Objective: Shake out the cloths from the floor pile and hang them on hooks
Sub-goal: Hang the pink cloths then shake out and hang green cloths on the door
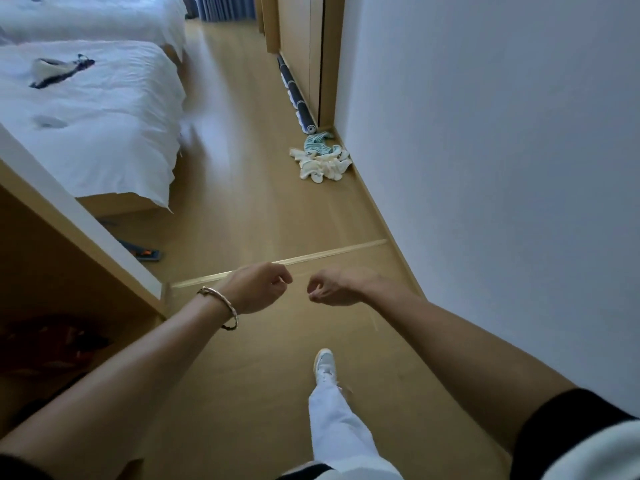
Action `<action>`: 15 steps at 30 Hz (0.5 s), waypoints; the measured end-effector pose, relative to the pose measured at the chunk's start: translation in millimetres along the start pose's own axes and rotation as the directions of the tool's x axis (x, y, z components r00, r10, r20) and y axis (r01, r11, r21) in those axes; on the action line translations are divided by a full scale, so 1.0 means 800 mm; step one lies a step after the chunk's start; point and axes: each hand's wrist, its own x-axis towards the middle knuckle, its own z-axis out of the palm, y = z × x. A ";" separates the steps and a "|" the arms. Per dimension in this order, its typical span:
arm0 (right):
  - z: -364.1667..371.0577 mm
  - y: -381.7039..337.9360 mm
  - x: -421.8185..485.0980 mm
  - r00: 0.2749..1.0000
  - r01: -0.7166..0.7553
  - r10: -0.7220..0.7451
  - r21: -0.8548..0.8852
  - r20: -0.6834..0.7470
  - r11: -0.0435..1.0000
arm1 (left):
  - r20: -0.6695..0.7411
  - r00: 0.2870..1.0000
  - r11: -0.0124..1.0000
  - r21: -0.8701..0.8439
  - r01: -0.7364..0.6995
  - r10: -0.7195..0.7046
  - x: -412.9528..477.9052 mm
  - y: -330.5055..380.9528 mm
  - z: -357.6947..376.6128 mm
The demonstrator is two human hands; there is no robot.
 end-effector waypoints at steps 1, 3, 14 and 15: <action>-0.016 0.008 0.022 1.000 0.011 -0.011 0.011 -0.004 1.000 | -0.001 1.000 1.000 0.011 0.010 -0.010 0.021 -0.005 -0.008; -0.052 0.024 0.066 0.999 0.042 -0.042 0.039 -0.006 0.998 | -0.001 1.000 0.999 0.029 0.030 -0.030 0.067 -0.016 -0.027; -0.266 0.127 0.243 0.993 0.112 -0.110 0.054 -0.042 0.992 | -0.049 0.995 0.995 0.023 0.092 -0.091 0.309 -0.017 -0.140; -0.276 0.134 0.254 0.993 0.111 -0.110 0.043 -0.032 0.993 | -0.044 0.994 0.995 0.030 0.098 -0.097 0.324 -0.018 -0.143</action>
